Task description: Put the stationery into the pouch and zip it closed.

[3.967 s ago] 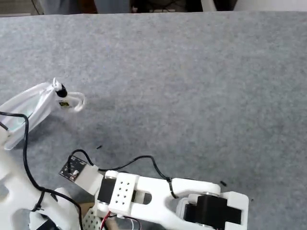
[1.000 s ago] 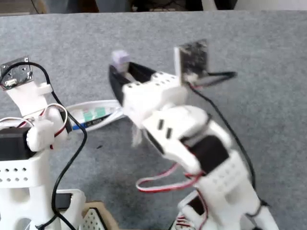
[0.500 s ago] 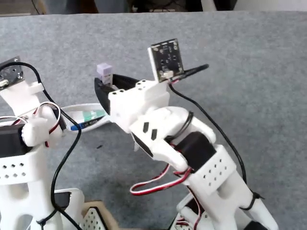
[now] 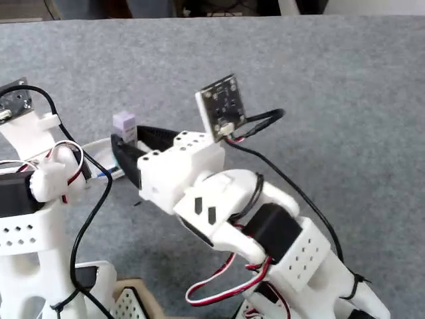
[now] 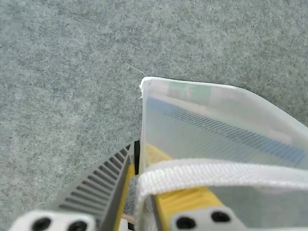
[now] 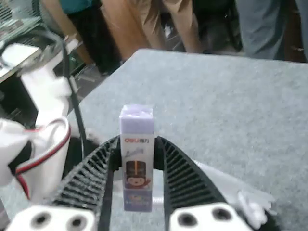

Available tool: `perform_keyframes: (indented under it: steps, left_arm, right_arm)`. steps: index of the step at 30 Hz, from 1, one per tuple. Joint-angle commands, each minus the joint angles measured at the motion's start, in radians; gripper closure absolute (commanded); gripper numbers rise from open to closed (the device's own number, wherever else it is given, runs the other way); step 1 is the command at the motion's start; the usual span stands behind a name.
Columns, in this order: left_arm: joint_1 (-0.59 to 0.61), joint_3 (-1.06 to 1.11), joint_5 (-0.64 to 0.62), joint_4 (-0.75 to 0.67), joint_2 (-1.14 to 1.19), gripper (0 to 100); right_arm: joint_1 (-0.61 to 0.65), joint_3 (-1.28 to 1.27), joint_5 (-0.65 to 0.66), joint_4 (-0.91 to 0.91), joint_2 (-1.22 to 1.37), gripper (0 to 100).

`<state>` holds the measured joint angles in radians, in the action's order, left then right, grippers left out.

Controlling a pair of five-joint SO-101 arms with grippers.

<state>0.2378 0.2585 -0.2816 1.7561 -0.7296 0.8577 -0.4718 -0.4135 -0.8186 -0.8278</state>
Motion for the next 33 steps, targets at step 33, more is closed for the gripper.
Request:
perform_keyframes:
  steps: [33]
  left_arm:
    - [0.044,-0.018,0.009,0.005,0.015,97]
  right_arm:
    - [-0.014,-0.232,0.213,0.285,-0.024,85.8]
